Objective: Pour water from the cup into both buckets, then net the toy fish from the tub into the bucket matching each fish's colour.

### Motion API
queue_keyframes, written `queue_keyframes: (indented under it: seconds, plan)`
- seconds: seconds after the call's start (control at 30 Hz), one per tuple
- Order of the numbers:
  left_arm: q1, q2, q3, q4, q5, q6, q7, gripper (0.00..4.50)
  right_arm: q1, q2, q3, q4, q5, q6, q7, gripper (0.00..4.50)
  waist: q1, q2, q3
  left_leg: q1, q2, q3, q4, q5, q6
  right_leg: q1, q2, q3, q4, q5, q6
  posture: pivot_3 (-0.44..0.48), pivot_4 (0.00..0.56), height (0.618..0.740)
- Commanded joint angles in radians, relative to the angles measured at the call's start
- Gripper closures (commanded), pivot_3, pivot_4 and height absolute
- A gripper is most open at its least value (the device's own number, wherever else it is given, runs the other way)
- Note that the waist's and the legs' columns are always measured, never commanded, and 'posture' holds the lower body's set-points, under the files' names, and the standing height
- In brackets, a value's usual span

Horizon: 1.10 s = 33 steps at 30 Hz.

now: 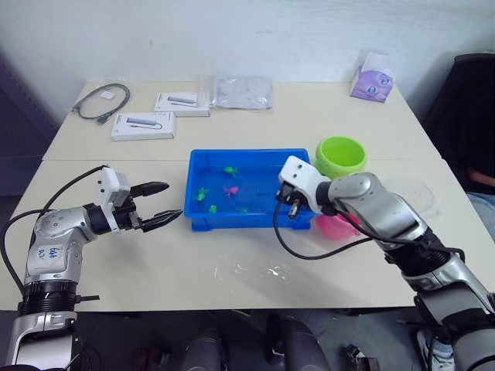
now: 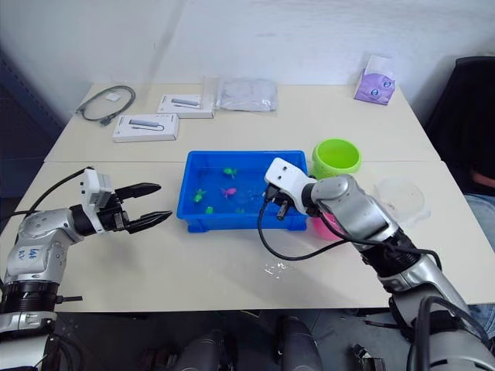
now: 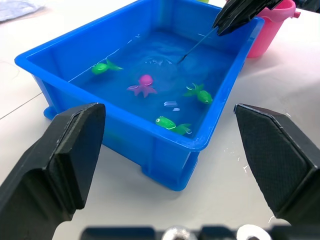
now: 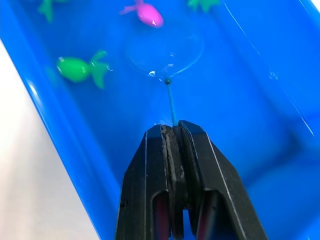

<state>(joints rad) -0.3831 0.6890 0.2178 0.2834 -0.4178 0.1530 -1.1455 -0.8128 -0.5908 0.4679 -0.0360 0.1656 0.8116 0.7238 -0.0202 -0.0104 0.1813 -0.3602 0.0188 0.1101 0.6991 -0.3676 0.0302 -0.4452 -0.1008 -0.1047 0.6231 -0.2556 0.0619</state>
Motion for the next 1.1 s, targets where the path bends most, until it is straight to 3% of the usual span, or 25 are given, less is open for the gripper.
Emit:
queue_keyframes:
  seconds: [0.03, 0.2, 0.6, 0.73, 0.87, 1.1]
  plan:
    - [-0.001, 0.028, 0.011, -0.028, -0.001, -0.011, -0.003, 0.08, -0.011, 0.039, -0.031, 0.015, 0.0, -0.003, 0.021, 4.5, -0.004, 0.0, 0.0, 0.0, 0.0, 0.0, 0.0, 0.0, 0.0, 0.0, 0.0, 0.0, 0.0, 0.0, 0.0, 0.0, 0.15, 0.74]
    - [0.005, 0.034, 0.013, -0.041, -0.006, -0.005, -0.004, 0.08, 0.01, 0.089, -0.114, 0.007, 0.034, 0.024, 0.01, 4.5, -0.008, 0.0, 0.0, -0.001, 0.0, -0.001, 0.0, 0.0, 0.0, 0.0, 0.0, 0.0, 0.0, 0.0, 0.0, 0.0, 0.15, 0.74]
    - [-0.027, 0.027, -0.021, -0.084, -0.021, 0.015, -0.031, 0.08, 0.275, -0.047, -0.374, -0.344, 0.146, 0.05, 0.03, 4.5, -0.005, 0.0, 0.0, -0.005, 0.0, -0.005, 0.0, 0.0, -0.001, -0.001, 0.0, -0.004, -0.002, 0.0, 0.0, 0.0, 0.15, 0.74]
    - [-0.058, 0.025, -0.061, -0.069, -0.026, 0.021, -0.094, 0.08, 0.429, 0.002, -0.574, -0.538, 0.263, 0.097, -0.035, 4.5, -0.002, 0.0, 0.0, -0.005, 0.0, -0.005, 0.0, 0.0, -0.001, -0.001, 0.0, -0.004, -0.002, 0.0, 0.0, 0.0, 0.15, 0.74]
    - [-0.093, 0.006, -0.096, -0.046, -0.017, 0.014, -0.125, 0.08, 0.516, 0.012, -0.673, -0.615, 0.321, 0.106, -0.066, 4.5, -0.002, 0.0, 0.0, -0.005, -0.001, -0.005, 0.001, 0.0, -0.001, -0.001, 0.0, -0.004, -0.002, 0.0, 0.001, 0.0, 0.15, 0.74]
    - [-0.235, -0.124, -0.199, -0.037, -0.02, 0.043, -0.151, 0.08, 0.799, -0.041, -0.998, -0.782, 0.424, 0.09, -0.064, 4.5, 0.036, 0.0, 0.0, -0.007, -0.003, -0.006, 0.001, 0.001, 0.0, -0.001, 0.005, -0.004, -0.003, 0.001, 0.002, 0.0, 0.15, 0.74]
